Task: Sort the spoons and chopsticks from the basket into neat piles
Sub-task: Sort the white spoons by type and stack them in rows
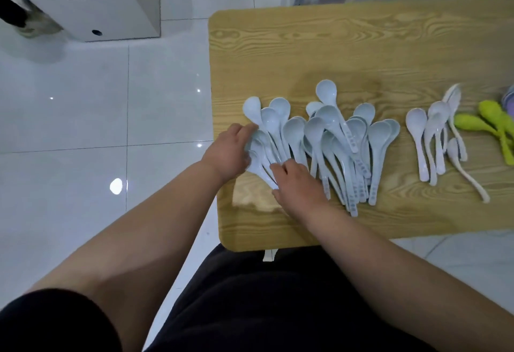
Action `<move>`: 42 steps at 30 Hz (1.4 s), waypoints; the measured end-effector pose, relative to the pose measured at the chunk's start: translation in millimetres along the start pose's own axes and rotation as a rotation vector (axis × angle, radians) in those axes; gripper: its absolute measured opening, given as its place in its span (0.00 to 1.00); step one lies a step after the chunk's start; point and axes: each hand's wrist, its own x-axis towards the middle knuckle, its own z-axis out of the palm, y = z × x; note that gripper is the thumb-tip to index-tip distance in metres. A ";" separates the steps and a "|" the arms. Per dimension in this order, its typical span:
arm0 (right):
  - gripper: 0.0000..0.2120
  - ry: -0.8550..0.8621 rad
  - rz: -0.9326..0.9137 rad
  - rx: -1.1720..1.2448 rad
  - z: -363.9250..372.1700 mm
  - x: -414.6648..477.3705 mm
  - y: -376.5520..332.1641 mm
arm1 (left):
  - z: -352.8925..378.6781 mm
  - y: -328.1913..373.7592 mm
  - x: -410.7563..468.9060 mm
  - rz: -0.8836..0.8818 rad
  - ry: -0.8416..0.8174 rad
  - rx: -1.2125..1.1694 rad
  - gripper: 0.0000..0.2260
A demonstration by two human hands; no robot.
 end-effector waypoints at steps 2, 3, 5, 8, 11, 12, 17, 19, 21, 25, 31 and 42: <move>0.23 0.019 0.046 0.030 6.2 0.7 -5.4 | 1.8 -5.1 1.3 0.031 0.027 -0.033 0.25; 0.24 0.021 0.067 0.047 9.1 0.8 -8.5 | 3.6 -7.1 0.7 0.056 0.036 -0.046 0.19; 0.26 0.015 0.104 0.055 14.9 -0.6 -14.7 | 6.3 -10.9 -3.2 0.091 0.038 -0.070 0.11; 0.25 0.042 0.121 -0.008 23.2 -5.3 -22.5 | 10.3 -20.3 -15.3 0.126 0.004 -0.092 0.14; 0.20 0.040 0.108 -0.031 28.9 -8.6 -25.7 | 14.5 -31.8 -31.0 0.147 -0.057 -0.096 0.19; 0.19 0.035 0.098 -0.030 29.8 -10.0 -25.9 | 14.1 -32.9 -37.2 0.142 -0.068 -0.121 0.18; 0.17 0.007 0.043 0.124 13.4 -26.6 -19.8 | -2.3 -19.4 -66.1 0.072 -0.134 -0.334 0.09; 0.15 -0.014 0.031 0.199 -4.2 -36.6 -11.0 | -11.0 -10.9 -77.5 -0.036 -0.132 -0.508 0.06; 0.14 -0.020 0.060 0.278 -22.7 -47.3 -0.4 | -18.5 -2.4 -87.1 -0.117 -0.083 -0.659 0.06; 0.11 0.002 0.123 0.551 -44.2 -58.6 17.6 | -26.1 21.2 -95.4 -0.161 -0.032 -0.822 0.08; 0.12 0.084 0.014 0.491 -71.6 -57.6 64.8 | -26.7 78.9 -76.6 -0.300 0.068 -1.093 0.06; 0.08 0.092 -0.256 0.410 -137.0 -3.0 186.1 | -22.3 165.1 -2.4 -0.316 0.206 -0.922 0.10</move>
